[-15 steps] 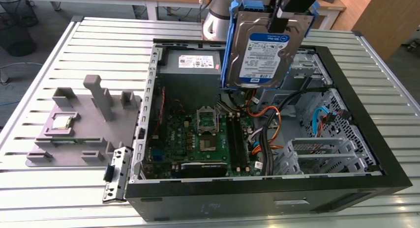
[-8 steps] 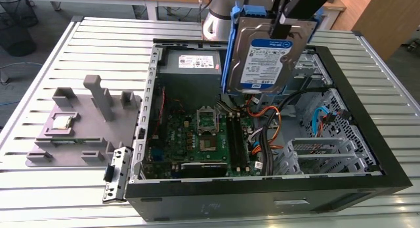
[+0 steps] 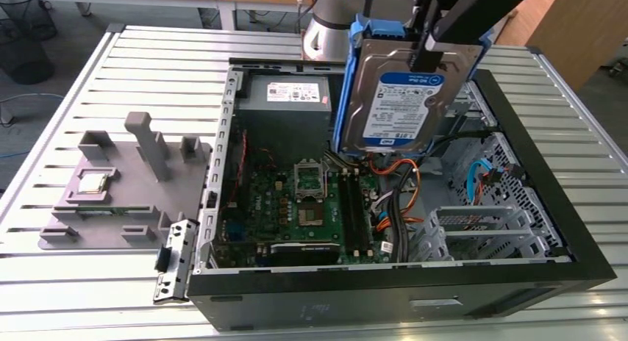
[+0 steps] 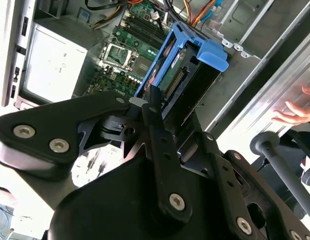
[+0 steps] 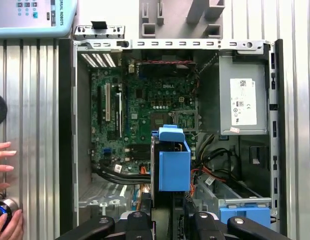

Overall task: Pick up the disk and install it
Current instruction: 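Pick up the disk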

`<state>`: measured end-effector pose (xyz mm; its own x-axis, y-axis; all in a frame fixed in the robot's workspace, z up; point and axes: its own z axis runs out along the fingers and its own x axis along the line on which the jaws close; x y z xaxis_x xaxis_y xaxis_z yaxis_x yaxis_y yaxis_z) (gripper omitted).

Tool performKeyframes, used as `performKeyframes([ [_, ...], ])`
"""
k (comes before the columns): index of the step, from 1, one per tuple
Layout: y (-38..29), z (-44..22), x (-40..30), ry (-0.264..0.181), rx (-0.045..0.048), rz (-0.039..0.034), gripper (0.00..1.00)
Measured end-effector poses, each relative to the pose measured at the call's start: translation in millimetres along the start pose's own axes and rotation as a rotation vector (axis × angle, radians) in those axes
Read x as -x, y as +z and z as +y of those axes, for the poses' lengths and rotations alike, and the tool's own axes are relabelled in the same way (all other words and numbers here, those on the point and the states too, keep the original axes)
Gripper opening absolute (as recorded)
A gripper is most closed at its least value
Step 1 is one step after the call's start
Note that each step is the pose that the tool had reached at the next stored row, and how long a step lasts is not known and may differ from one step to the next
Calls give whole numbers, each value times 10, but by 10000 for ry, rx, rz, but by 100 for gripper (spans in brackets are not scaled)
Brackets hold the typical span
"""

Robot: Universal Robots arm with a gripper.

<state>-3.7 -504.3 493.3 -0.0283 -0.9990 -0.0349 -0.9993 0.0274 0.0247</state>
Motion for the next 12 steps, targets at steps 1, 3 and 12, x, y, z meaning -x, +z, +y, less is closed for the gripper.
performKeyframes([
  [1,0,-2,-17,0,0,-1,35],
  [3,0,-4,-48,0,0,-1,35],
  [12,-1,-9,-127,0,0,-1,35],
])
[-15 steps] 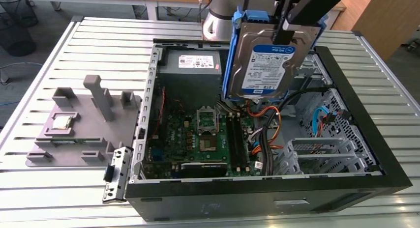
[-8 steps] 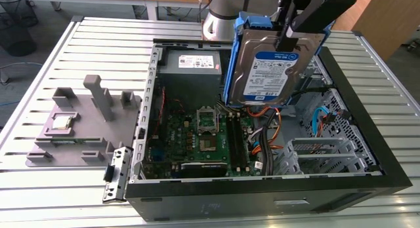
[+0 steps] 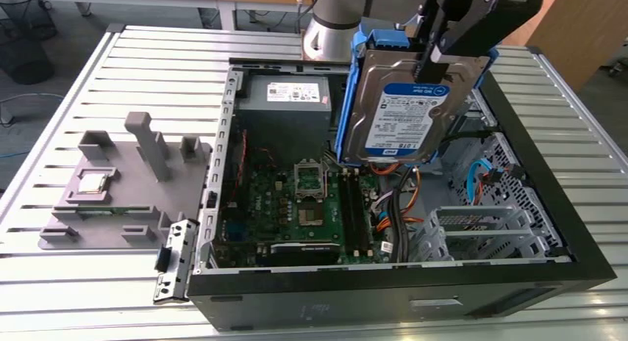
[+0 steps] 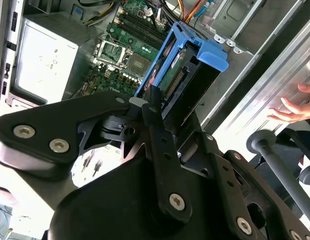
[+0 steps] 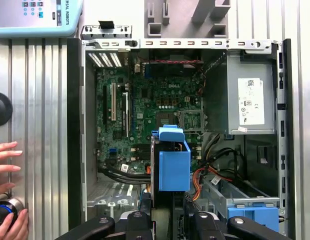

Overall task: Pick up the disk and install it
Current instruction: 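Pick up the disk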

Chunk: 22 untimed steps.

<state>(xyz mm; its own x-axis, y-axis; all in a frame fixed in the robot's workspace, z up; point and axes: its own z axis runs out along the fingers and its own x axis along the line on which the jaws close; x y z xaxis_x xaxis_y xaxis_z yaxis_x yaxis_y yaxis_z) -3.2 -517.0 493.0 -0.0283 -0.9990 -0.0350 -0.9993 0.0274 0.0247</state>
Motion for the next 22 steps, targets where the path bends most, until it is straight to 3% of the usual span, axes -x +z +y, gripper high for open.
performKeyframes([
  [7,0,-21,0,-1,0,2,35],
  [22,-1,-194,4,0,0,0,35],
])
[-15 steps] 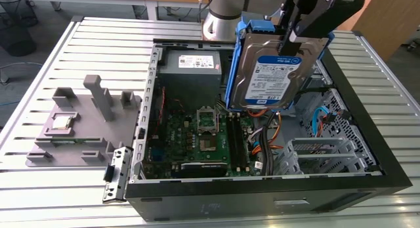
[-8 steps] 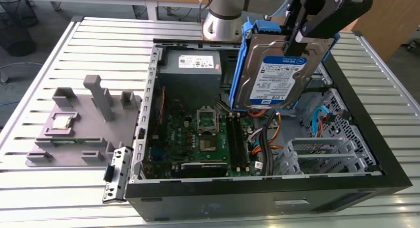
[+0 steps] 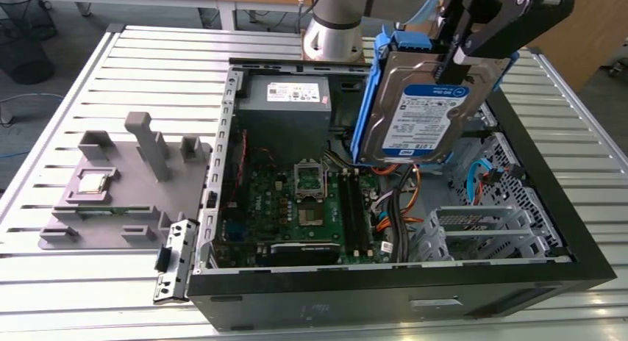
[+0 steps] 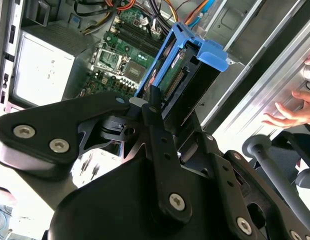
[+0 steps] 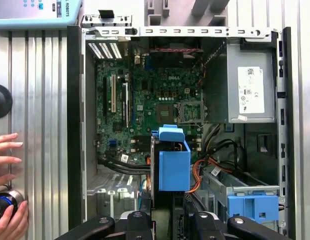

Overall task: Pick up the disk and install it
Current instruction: 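Pick up the disk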

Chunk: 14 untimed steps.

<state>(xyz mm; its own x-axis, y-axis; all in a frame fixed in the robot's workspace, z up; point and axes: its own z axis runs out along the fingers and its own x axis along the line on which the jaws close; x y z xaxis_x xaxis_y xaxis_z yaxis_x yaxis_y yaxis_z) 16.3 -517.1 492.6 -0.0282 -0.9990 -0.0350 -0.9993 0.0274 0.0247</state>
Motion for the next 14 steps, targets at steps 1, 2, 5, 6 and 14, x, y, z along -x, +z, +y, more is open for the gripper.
performKeyframes([
  [1,0,-10,0,0,0,0,35],
  [2,-1,-16,1,-1,0,1,35],
  [5,0,-18,0,1,0,0,35],
  [6,0,-18,-3,0,0,0,35],
  [14,1,-22,-55,-1,0,0,35],
])
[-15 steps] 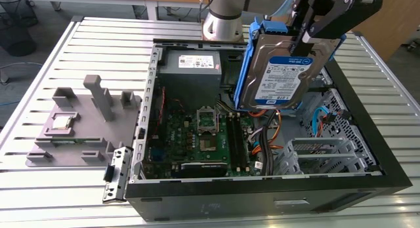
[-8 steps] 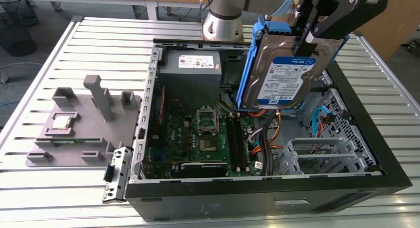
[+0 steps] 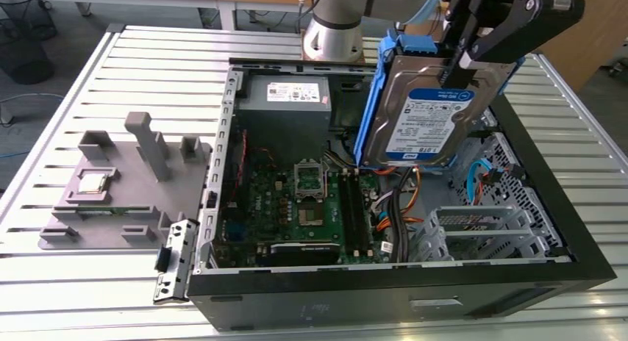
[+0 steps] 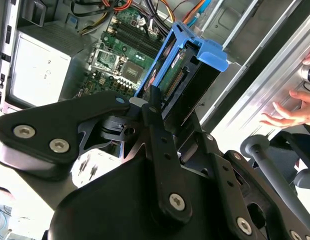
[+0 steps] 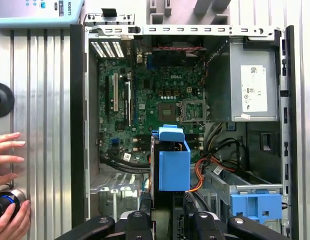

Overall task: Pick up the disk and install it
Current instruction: 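Pick up the disk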

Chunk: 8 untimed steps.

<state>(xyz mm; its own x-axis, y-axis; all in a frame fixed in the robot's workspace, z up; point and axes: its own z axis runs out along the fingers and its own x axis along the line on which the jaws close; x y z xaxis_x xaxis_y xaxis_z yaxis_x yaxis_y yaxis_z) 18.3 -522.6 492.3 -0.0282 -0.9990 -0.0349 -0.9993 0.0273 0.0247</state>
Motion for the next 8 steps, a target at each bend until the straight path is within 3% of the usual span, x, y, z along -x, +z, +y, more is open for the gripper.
performKeyframes([
  [8,3,-8,-94,0,0,-4,35],
])
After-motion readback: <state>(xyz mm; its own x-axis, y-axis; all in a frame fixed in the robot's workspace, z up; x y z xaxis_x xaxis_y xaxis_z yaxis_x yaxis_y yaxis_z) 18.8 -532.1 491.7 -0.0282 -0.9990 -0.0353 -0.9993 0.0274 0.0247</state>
